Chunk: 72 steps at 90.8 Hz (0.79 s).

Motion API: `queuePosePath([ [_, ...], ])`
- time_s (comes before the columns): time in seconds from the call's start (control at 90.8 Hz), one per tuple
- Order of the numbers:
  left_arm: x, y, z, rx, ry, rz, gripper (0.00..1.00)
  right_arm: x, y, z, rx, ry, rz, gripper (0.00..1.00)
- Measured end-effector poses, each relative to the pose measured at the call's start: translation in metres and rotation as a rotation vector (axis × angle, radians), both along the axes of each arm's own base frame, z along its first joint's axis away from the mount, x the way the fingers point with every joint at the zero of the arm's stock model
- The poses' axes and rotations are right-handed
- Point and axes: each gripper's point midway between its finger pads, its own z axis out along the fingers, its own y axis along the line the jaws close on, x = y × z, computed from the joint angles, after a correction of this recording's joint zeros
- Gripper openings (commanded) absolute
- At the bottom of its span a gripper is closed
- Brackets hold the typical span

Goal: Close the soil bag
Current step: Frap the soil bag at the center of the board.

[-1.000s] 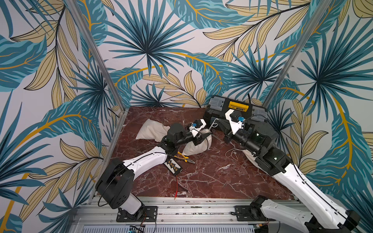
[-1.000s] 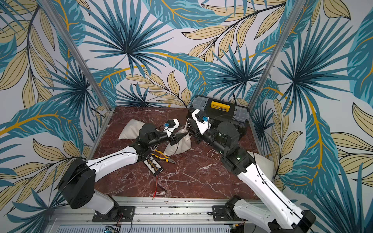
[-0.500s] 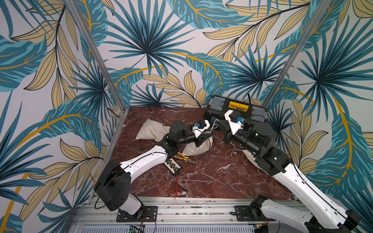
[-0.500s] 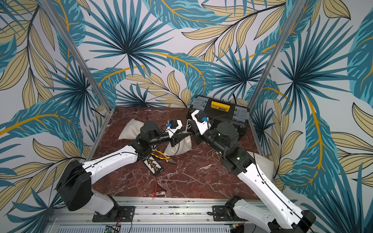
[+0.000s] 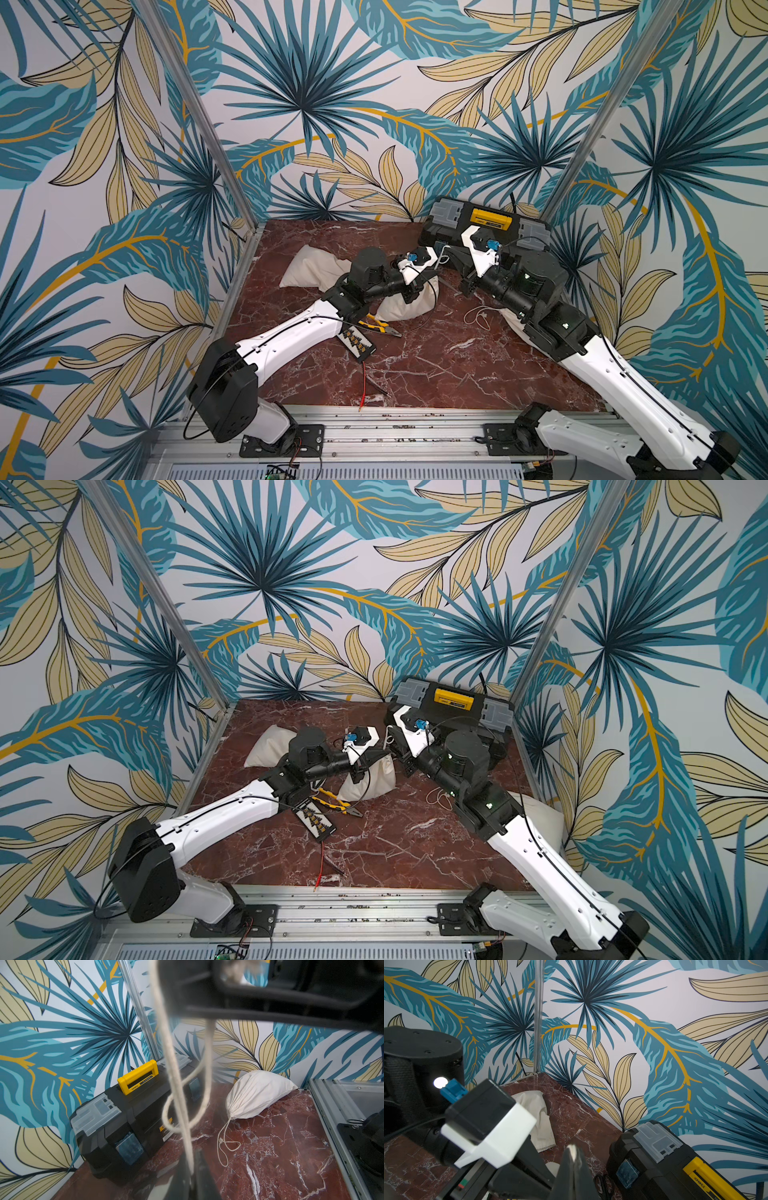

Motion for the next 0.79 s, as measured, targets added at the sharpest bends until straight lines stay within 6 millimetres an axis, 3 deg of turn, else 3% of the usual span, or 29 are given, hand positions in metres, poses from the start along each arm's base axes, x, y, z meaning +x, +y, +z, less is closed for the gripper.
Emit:
queuePosePath([
  [0.176, 0.018, 0.003, -0.006, 0.026, -0.031, 0.13, 0.0, -0.01, -0.015, -0.004, -0.025, 0.02, -0.026, 0.0],
  [0.319, 0.032, -0.016, -0.014, 0.054, -0.039, 0.241, 0.04, -0.018, -0.034, -0.016, -0.057, 0.048, -0.073, 0.0],
  [0.606, 0.037, -0.049, -0.032, 0.063, -0.002, 0.293, 0.16, -0.032, -0.074, -0.028, -0.08, 0.059, -0.184, 0.0],
  [0.793, 0.036, -0.064, -0.038, 0.043, 0.042, 0.289, 0.16, -0.041, -0.095, -0.031, -0.083, 0.048, -0.238, 0.0],
])
